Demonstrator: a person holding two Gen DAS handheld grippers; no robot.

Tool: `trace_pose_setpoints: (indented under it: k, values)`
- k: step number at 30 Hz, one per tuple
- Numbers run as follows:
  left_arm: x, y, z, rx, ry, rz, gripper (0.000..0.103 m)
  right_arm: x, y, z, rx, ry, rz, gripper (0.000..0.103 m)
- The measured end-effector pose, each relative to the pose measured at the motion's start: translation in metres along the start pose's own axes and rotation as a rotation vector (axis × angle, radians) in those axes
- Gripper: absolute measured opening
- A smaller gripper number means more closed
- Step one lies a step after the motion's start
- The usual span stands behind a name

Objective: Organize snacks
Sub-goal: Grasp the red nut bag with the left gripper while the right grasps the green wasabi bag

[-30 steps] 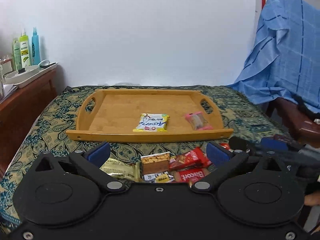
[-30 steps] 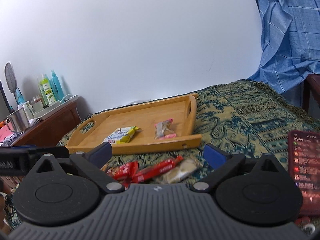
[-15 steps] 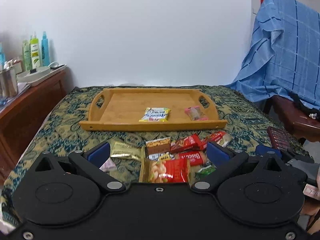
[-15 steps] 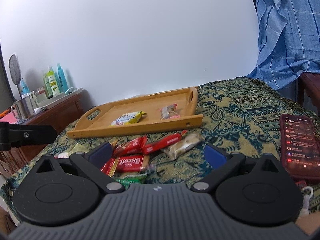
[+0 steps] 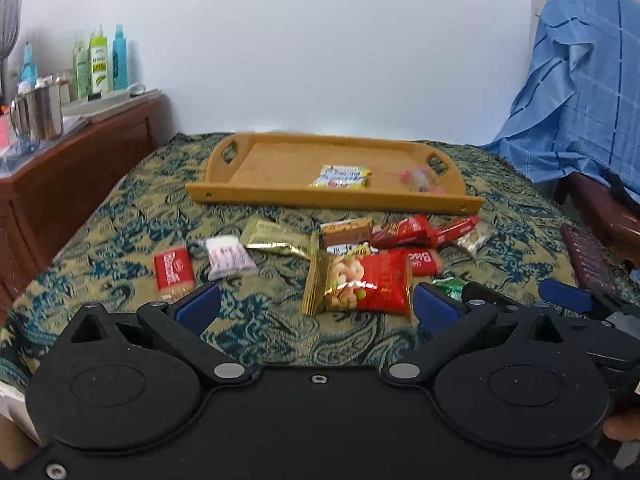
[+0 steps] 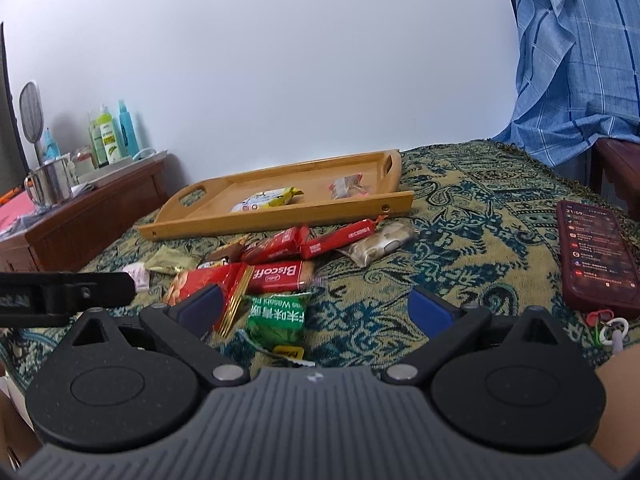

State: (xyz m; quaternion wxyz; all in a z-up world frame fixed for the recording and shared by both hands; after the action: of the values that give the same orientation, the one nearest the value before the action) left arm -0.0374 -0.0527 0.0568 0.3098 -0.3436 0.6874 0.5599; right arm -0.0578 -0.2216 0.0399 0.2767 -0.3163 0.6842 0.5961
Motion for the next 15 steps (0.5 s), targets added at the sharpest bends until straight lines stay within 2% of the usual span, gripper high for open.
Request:
trace_pose_setpoints:
  k: [2,5,8,10,15]
  values:
    - [0.002,-0.004,0.004,0.013,0.022,0.007,0.102,0.002,0.0,0.002,0.013,0.016,0.004,0.103]
    - [0.0,-0.01,0.009,0.028,0.051,0.018,0.099,0.002,-0.001,0.003,-0.021,0.014,0.012,0.1]
    - [-0.005,-0.018,0.011,0.043,0.069,0.026,0.094,0.004,-0.003,0.007,-0.029,0.035,0.028,0.091]
    - [-0.008,-0.026,0.011,0.055,0.077,0.044,0.088,0.004,-0.005,0.01,-0.03,0.051,0.042,0.085]
    - [-0.011,-0.046,0.003,0.081,0.064,0.072,0.088,0.004,-0.01,0.01,-0.057,0.04,0.058,0.07]
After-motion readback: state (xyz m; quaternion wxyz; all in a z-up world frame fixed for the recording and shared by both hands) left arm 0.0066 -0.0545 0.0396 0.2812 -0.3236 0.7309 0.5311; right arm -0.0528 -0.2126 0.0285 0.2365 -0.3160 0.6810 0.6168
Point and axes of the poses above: each gripper's, at about its wrist camera, not at the fingertips, and y roughly against the way its jaws point, z to its left, x to its underside, the point moved 1 cm from there along -y, roughly the way its jaws point, and after that the axes turned 9 degrees about y, right-handed, at the moved point
